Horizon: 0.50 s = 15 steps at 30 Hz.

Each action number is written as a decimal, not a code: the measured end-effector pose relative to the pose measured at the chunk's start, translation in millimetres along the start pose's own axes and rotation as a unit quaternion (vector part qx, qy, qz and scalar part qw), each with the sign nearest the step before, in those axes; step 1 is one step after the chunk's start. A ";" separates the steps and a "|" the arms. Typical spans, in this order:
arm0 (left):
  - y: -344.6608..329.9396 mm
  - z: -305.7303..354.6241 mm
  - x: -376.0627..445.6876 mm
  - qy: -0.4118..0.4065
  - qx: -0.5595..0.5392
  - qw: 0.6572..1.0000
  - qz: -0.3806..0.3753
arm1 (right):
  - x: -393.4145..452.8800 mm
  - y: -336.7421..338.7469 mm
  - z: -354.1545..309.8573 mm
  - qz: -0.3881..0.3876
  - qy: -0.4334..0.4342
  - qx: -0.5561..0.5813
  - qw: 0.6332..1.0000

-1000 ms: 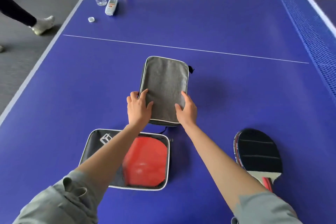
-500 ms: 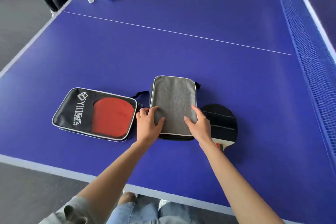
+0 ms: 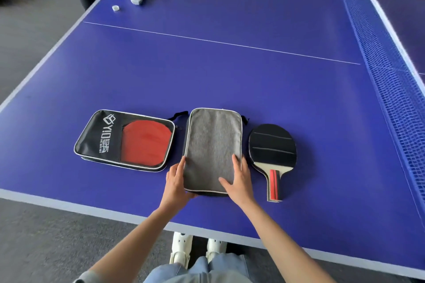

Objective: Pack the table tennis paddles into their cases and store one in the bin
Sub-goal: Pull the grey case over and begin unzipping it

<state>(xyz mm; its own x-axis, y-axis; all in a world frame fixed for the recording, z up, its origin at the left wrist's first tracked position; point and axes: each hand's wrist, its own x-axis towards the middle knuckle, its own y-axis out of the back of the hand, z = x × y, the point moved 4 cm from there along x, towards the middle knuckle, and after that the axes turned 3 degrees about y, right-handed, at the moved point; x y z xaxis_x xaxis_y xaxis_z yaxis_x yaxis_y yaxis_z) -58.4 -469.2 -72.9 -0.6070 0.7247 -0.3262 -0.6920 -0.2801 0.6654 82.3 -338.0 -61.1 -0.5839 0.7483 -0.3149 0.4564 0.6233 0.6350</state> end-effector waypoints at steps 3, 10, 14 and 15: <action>2.9 -5.4 -2.0 0.048 -0.061 0.997 0.018 | -5.6 -1.6 2.3 0.005 -0.003 0.005 1.000; 7.5 -1.1 1.2 0.084 -0.103 0.989 -0.058 | -18.8 2.6 5.6 0.052 -0.012 0.059 0.997; 14.8 6.3 18.4 0.098 -0.119 0.986 -0.055 | -19.1 1.5 5.8 0.047 -0.020 0.049 0.998; 15.9 7.3 23.4 0.094 -0.109 0.988 -0.048 | -20.1 -0.1 5.4 0.047 -0.021 0.045 0.998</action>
<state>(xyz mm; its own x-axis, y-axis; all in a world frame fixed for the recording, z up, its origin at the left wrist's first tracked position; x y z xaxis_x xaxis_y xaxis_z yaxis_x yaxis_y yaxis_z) -80.8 -452.0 -65.1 -0.5820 0.6305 -0.5136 -0.8053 -0.3592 0.4716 97.6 -351.8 -58.6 -0.5078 0.8121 -0.2875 0.5678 0.5665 0.5972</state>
